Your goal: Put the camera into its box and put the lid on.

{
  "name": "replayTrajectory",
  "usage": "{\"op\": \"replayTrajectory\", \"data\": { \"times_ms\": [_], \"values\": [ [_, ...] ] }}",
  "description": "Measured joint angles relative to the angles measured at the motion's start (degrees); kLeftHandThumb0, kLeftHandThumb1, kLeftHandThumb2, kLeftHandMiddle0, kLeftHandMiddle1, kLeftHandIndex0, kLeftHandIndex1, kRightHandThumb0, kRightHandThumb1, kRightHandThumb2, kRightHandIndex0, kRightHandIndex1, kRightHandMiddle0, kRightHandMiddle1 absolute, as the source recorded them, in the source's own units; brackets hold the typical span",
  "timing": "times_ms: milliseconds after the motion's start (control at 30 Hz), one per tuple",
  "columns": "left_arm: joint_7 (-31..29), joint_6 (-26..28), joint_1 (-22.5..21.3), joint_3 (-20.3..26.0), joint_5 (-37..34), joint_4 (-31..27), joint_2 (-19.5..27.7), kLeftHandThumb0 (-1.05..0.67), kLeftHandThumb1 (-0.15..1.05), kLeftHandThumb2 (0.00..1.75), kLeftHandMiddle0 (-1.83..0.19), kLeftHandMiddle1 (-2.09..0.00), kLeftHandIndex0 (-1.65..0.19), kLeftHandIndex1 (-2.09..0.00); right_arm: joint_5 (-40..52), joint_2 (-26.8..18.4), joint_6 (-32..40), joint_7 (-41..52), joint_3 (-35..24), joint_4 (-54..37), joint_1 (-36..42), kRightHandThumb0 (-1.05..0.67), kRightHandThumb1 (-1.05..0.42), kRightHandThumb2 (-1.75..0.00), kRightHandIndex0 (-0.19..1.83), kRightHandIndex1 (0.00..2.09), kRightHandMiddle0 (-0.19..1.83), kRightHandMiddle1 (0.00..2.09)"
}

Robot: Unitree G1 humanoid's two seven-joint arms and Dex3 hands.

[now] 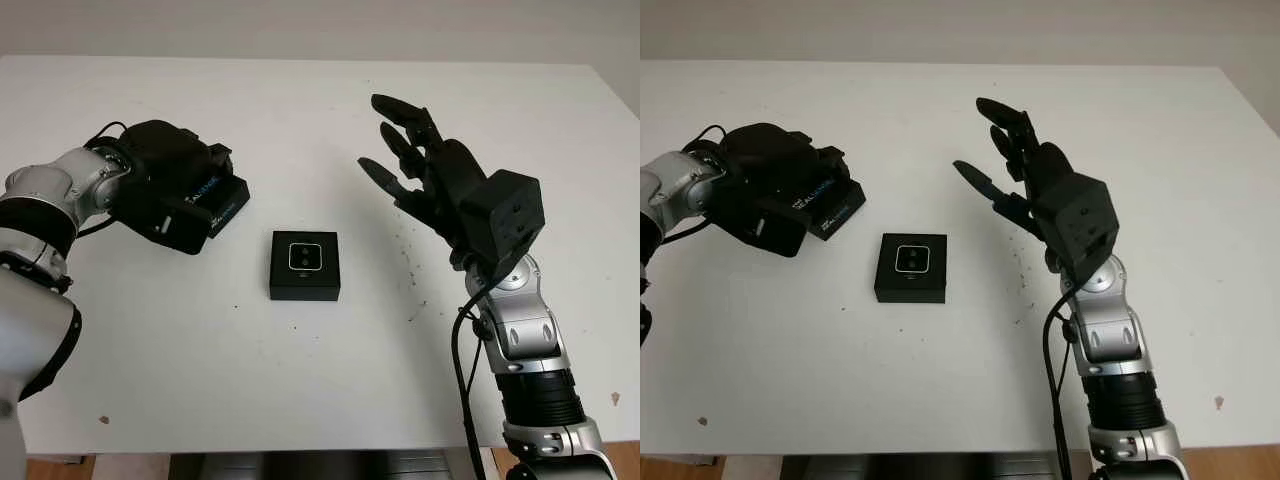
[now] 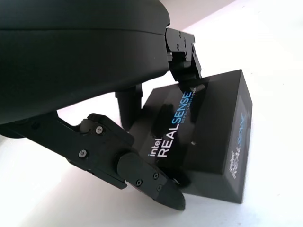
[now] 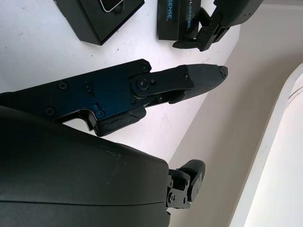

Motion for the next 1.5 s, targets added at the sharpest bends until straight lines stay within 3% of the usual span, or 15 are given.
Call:
{"op": "replayTrajectory", "data": {
  "times_ms": [200,367,633,767,933,1133,1367,1500],
  "values": [
    [-5.1,0.9,0.0,2.7,-4.6,0.0,-0.1,-0.27,1.05,0.09,-0.16,-1.96,-0.12,-1.73,0.2,0.1,0.2,-0.1,0.3,0.0,0.1,-0.67,-1.05,-0.18,0.11,0.05,-0.07,0.52],
    [-13.9,4.7,0.0,7.9,-11.8,-0.3,-1.1,-0.30,1.05,0.09,-0.20,-2.09,-0.12,-1.91,1.3,0.3,0.5,0.3,0.2,0.0,0.3,-0.61,-1.05,-0.16,0.09,0.04,-0.07,0.47],
    [-24.1,11.5,0.0,12.9,-18.5,-6.2,-2.3,-0.35,1.04,0.06,-0.37,-2.05,-0.26,-1.99,2.9,1.1,0.2,0.3,0.3,0.0,0.9,-0.59,-1.05,-0.14,0.08,0.04,-0.08,0.47],
    [-29.7,16.1,0.2,13.7,-19.9,-13.2,-2.3,-0.34,1.04,0.05,-0.44,-2.03,-0.29,-1.97,2.7,1.2,0.3,-0.2,0.5,0.0,1.1,-0.60,-1.05,-0.14,0.08,0.04,-0.08,0.48],
    [-35.0,24.5,2.0,14.2,-20.3,-23.8,-2.1,-0.34,1.04,0.05,-0.36,-1.85,-0.27,-1.91,2.3,1.2,0.4,-0.5,0.8,0.0,1.2,-0.61,-1.05,-0.15,0.09,0.05,-0.08,0.49],
    [-42.5,33.4,6.8,14.4,-19.9,-38.5,-1.2,-0.34,1.05,0.06,-0.36,-1.91,-0.30,-1.89,1.7,1.3,0.4,-1.3,1.3,0.0,1.3,-0.61,-1.05,-0.16,0.10,0.06,-0.09,0.49],
    [-46.7,40.9,8.8,15.6,-20.8,-48.0,-0.5,-0.33,1.05,0.06,-0.36,-1.78,-0.33,-1.96,0.7,1.8,0.6,-2.2,1.6,0.0,1.3,-0.61,-1.05,-0.16,0.11,0.06,-0.09,0.49],
    [-48.3,45.6,10.8,15.6,-19.5,-53.3,-0.1,-0.34,1.05,0.06,-0.36,-1.63,-0.31,-1.73,0.2,2.3,2.2,-2.7,1.8,-0.1,1.3,-0.62,-1.05,-0.17,0.10,0.05,-0.09,0.49]
  ]
}}
